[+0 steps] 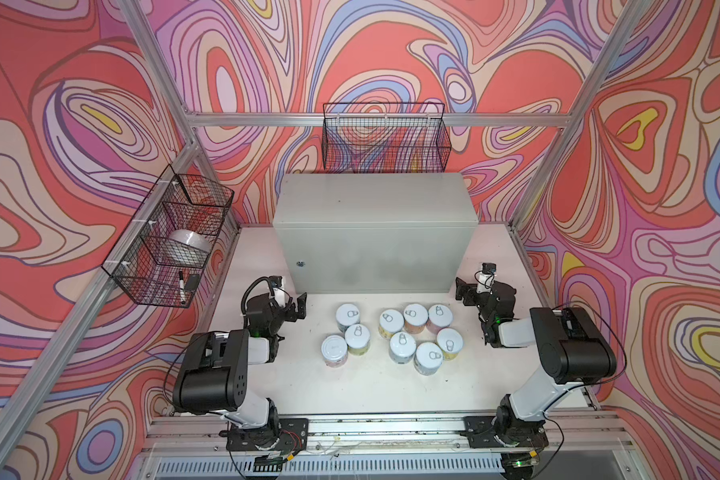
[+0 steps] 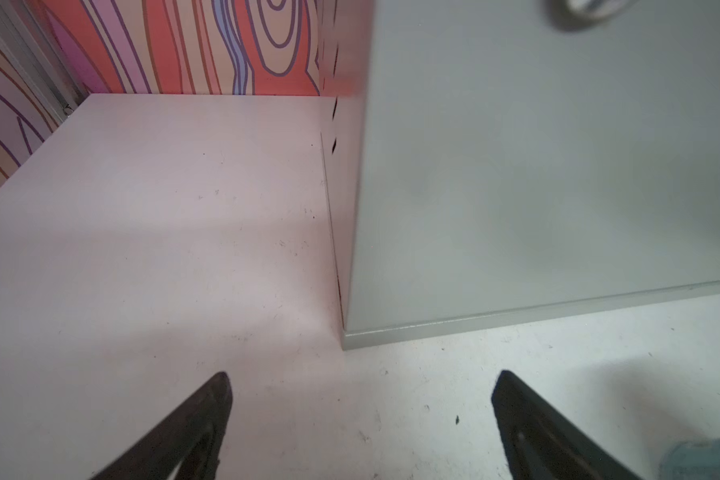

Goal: Place and organize the canned foods onto the counter
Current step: 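Raise both grippers from the rest pose toward the cans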

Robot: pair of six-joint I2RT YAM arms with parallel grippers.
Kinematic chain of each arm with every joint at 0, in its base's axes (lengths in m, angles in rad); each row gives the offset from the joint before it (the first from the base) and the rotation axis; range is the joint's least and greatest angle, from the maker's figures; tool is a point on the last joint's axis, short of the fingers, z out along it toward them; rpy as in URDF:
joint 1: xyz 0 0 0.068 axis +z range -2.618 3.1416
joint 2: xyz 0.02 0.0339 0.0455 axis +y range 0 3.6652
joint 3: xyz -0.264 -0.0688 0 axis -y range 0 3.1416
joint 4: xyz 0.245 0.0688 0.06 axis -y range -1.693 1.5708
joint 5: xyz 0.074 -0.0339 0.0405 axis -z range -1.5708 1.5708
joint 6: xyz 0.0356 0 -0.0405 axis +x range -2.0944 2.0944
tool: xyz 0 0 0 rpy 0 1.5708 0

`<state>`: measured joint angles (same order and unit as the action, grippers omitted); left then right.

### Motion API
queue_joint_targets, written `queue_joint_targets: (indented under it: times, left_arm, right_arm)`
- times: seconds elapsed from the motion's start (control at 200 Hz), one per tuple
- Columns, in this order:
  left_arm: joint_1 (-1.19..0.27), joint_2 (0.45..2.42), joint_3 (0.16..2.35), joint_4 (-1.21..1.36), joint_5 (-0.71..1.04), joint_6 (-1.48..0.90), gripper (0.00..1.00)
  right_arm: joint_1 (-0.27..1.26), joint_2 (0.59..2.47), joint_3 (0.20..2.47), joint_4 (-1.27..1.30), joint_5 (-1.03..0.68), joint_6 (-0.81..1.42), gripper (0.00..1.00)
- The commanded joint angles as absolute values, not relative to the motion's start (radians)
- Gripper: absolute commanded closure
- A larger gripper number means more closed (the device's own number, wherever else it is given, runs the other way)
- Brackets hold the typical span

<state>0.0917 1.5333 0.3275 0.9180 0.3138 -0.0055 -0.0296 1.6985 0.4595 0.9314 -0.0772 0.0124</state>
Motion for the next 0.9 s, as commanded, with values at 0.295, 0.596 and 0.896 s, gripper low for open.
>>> queue_joint_targets:
  times: [0.295, 0.596, 0.896]
  left_arm:
    - [0.092, 1.540, 0.345, 0.950, 0.304, -0.020, 0.00]
    - [0.092, 1.542, 0.344, 0.951, 0.306, -0.023, 0.00]
    - [0.093, 1.541, 0.345, 0.951, 0.307, -0.022, 0.00]
  right_arm:
    - [-0.031, 1.708, 0.470, 0.947, -0.069, 0.015, 0.02]
    - [-0.032, 1.709, 0.471, 0.945, -0.070, 0.020, 0.02]
    - [-0.032, 1.710, 0.476, 0.935, -0.069, 0.023, 0.02]
